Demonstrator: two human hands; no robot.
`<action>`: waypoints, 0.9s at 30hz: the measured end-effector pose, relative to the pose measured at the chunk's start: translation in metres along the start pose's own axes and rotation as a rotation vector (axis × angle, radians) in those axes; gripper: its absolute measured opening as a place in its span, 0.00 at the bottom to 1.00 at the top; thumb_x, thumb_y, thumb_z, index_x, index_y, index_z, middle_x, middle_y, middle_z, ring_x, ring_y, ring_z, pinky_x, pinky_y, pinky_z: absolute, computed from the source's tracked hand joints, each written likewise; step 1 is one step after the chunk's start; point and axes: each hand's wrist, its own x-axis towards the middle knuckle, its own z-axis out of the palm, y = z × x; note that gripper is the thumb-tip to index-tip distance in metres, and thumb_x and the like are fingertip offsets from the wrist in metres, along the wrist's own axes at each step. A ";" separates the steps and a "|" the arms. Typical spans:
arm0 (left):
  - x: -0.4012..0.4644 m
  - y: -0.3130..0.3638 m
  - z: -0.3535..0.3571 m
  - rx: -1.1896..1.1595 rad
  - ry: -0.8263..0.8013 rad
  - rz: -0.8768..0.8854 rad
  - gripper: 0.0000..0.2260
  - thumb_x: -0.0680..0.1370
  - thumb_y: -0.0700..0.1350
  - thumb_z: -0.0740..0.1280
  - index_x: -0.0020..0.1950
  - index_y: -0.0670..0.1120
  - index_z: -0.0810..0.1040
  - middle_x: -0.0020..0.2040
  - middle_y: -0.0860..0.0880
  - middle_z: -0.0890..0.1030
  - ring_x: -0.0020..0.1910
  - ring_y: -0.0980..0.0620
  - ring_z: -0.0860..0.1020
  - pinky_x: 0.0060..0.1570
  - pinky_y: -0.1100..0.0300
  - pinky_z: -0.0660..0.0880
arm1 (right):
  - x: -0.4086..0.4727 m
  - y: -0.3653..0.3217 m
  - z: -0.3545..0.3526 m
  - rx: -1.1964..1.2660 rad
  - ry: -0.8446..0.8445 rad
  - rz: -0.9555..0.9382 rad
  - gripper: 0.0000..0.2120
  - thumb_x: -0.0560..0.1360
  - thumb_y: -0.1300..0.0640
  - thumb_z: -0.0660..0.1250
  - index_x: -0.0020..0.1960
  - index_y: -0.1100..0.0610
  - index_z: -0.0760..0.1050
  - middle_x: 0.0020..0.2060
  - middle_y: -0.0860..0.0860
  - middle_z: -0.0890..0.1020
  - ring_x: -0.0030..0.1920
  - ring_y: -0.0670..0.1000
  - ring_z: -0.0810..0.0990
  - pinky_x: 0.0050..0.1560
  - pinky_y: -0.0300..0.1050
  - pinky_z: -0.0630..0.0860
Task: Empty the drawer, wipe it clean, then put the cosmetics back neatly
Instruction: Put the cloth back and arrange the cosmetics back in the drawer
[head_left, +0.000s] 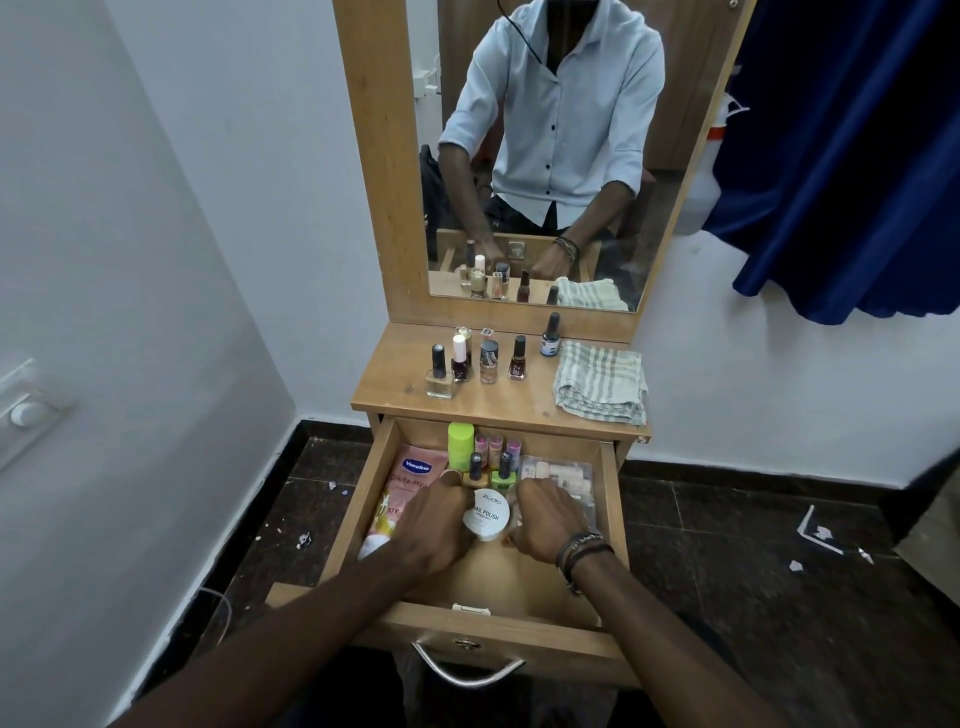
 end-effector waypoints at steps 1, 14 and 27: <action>0.000 0.000 0.001 0.002 0.001 -0.003 0.19 0.74 0.47 0.71 0.64 0.44 0.77 0.61 0.45 0.76 0.57 0.45 0.76 0.49 0.59 0.74 | 0.000 0.001 0.000 0.012 -0.006 0.013 0.23 0.70 0.54 0.77 0.61 0.58 0.73 0.59 0.58 0.77 0.59 0.59 0.77 0.51 0.49 0.74; 0.001 0.004 0.000 0.018 0.001 -0.022 0.18 0.72 0.52 0.73 0.59 0.46 0.78 0.61 0.44 0.78 0.56 0.45 0.78 0.49 0.55 0.77 | -0.005 0.003 -0.006 0.057 -0.060 0.040 0.23 0.71 0.55 0.75 0.62 0.57 0.70 0.60 0.56 0.75 0.61 0.56 0.74 0.47 0.45 0.68; 0.002 0.006 0.001 -0.012 0.050 -0.021 0.14 0.75 0.50 0.70 0.57 0.45 0.77 0.57 0.44 0.79 0.52 0.45 0.78 0.46 0.57 0.76 | -0.007 0.000 -0.004 0.062 -0.009 0.053 0.22 0.74 0.51 0.73 0.63 0.57 0.71 0.62 0.56 0.76 0.62 0.56 0.74 0.50 0.45 0.70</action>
